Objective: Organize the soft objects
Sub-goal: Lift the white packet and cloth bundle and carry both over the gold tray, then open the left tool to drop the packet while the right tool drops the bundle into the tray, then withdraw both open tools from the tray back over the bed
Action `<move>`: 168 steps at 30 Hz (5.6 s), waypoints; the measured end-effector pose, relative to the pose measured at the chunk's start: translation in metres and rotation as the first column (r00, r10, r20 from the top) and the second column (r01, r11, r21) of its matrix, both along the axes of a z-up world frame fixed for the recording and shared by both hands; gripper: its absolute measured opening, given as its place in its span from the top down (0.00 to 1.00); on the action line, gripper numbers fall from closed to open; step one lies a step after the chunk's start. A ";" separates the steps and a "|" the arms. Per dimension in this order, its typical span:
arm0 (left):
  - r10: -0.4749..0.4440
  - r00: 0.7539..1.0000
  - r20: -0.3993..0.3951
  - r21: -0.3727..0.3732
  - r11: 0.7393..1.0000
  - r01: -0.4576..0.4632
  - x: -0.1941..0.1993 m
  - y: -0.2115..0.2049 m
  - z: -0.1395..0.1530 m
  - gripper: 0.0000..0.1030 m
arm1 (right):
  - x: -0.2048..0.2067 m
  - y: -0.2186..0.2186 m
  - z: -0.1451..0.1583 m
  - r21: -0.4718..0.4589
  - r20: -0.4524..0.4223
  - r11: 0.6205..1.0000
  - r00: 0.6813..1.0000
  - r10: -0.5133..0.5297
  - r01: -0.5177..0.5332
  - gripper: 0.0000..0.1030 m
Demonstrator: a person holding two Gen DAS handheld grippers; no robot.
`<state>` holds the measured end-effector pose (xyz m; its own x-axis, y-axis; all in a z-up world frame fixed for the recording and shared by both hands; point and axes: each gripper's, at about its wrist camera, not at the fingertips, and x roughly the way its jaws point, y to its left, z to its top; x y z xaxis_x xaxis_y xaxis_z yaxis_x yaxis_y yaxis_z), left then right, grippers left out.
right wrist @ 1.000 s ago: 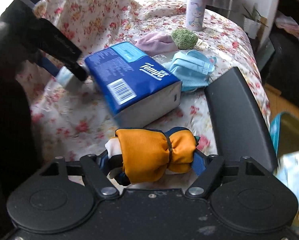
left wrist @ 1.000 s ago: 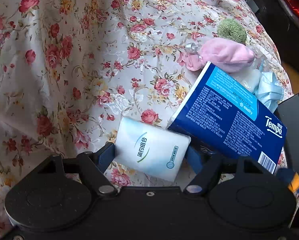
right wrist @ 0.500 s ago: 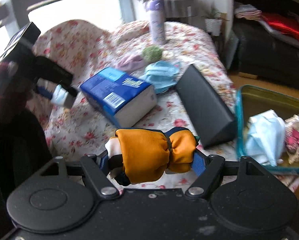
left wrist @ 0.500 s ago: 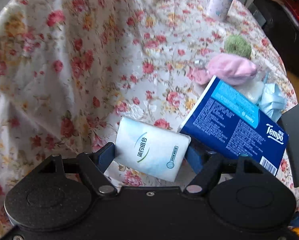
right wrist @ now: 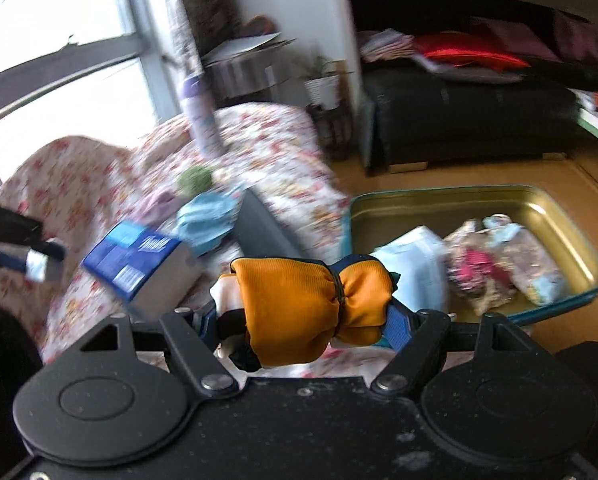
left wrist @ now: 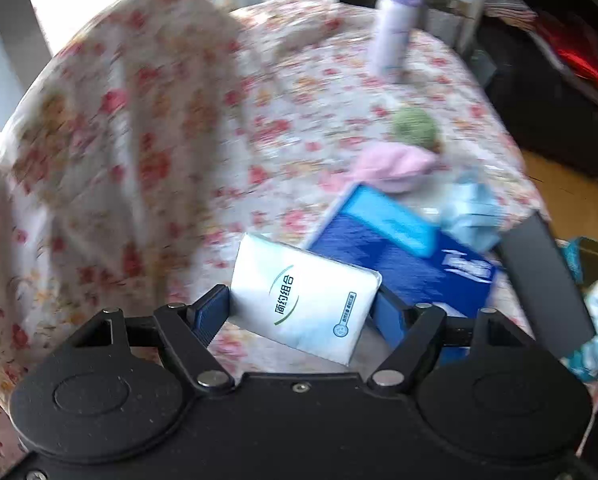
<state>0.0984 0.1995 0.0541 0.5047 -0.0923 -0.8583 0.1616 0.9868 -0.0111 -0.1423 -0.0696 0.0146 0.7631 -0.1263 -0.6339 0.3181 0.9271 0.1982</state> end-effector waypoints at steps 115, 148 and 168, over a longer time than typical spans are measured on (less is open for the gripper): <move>-0.396 0.918 -0.028 0.160 0.905 0.395 -0.031 -0.272 -0.013 0.19 | 0.097 -0.196 -0.056 -0.060 -0.208 0.843 0.819 -0.534 0.535 0.01; -0.150 0.988 0.039 0.163 0.976 0.142 -0.035 -0.145 -0.005 0.19 | 0.093 -0.176 -0.056 -0.087 -0.206 0.859 0.834 -0.511 0.505 0.00; 0.021 0.988 0.152 0.174 0.984 -0.048 0.010 -0.014 0.016 0.18 | 0.085 -0.104 -0.030 -0.252 -0.035 0.913 0.939 -0.341 0.322 0.00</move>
